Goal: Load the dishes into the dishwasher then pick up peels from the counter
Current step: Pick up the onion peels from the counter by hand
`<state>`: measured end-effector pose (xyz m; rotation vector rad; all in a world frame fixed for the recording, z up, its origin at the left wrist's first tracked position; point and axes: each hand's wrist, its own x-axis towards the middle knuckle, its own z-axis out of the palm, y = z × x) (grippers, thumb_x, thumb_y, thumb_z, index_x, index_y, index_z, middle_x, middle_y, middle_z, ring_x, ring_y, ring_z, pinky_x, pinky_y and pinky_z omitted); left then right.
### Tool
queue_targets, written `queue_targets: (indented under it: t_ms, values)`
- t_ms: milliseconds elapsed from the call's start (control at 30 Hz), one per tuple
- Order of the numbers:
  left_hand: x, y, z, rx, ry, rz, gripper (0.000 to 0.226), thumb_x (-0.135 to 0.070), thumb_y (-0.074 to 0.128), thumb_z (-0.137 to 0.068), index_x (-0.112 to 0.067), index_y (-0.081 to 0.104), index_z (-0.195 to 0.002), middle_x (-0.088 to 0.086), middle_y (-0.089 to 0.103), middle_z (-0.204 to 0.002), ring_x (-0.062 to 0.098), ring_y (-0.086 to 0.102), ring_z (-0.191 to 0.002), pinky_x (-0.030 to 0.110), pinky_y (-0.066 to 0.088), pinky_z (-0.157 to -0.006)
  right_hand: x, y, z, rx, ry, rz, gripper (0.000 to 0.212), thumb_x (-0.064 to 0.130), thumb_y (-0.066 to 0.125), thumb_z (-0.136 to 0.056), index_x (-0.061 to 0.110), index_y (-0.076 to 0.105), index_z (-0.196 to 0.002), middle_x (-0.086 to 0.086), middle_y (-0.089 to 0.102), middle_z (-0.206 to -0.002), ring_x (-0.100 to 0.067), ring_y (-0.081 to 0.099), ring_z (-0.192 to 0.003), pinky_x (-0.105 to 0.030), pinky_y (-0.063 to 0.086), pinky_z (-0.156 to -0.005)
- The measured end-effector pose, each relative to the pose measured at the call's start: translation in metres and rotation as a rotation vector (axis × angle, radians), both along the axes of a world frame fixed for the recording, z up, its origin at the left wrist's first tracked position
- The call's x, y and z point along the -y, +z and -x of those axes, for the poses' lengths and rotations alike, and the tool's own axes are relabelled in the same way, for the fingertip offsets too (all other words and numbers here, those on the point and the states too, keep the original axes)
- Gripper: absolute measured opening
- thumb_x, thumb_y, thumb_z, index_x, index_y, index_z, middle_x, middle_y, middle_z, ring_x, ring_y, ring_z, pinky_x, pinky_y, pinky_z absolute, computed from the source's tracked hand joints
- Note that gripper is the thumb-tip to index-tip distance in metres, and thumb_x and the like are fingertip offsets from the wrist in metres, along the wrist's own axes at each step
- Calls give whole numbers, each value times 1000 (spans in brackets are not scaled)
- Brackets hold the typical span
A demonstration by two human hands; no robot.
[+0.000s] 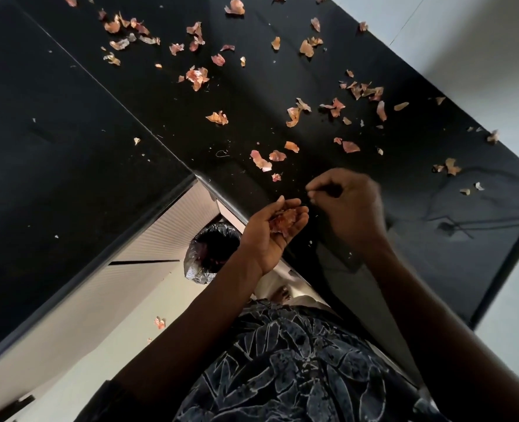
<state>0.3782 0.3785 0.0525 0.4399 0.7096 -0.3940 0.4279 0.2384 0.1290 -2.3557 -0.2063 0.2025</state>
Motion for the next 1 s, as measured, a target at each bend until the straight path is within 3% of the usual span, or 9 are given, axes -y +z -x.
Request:
queue_targets:
  t_ms: [133,267,367,500,800,1000]
  values:
    - [4,-2,0,-15,6,-64,21,-17,52,-101,-3,69,-101,12,70,-95,17,71,-79,27,59,-68,-19,-3,26,-3,195,-34,16,7,64,-96,16,74,-105,8,71,-100,3,66,-93,-12,53,-82]
    - [1,-1,2,13,25,9,28,-20,54,-102,3,70,-102,19,72,-98,24,73,-91,29,61,-82,15,-14,-2,103,6,13,21,6,65,-95,17,73,-110,6,71,-110,1,64,-100,-7,47,-86]
    - [2,-1,4,12,39,34,29,-20,55,-102,5,70,-101,20,72,-98,25,72,-93,29,61,-85,47,-38,-38,21,-82,226,28,8,61,-97,16,68,-123,-2,67,-124,-10,62,-111,-22,49,-95]
    - [1,-1,3,1,58,37,29,-20,55,-102,5,69,-100,20,73,-95,24,73,-90,28,61,-83,45,-59,-43,-62,246,438,39,12,55,-99,16,58,-137,-4,50,-140,-22,47,-130,-41,44,-108]
    - [1,-2,4,9,72,29,30,-21,56,-102,4,71,-99,20,73,-98,24,72,-93,28,62,-79,47,-55,19,-82,374,448,35,21,57,-99,19,61,-133,1,51,-132,-13,48,-116,-26,45,-89]
    - [4,-2,0,23,66,29,29,-21,56,-101,5,70,-100,20,72,-99,24,72,-95,28,61,-77,49,-55,23,-102,144,309,31,9,55,-97,17,66,-126,3,58,-121,-11,56,-100,-19,40,-76]
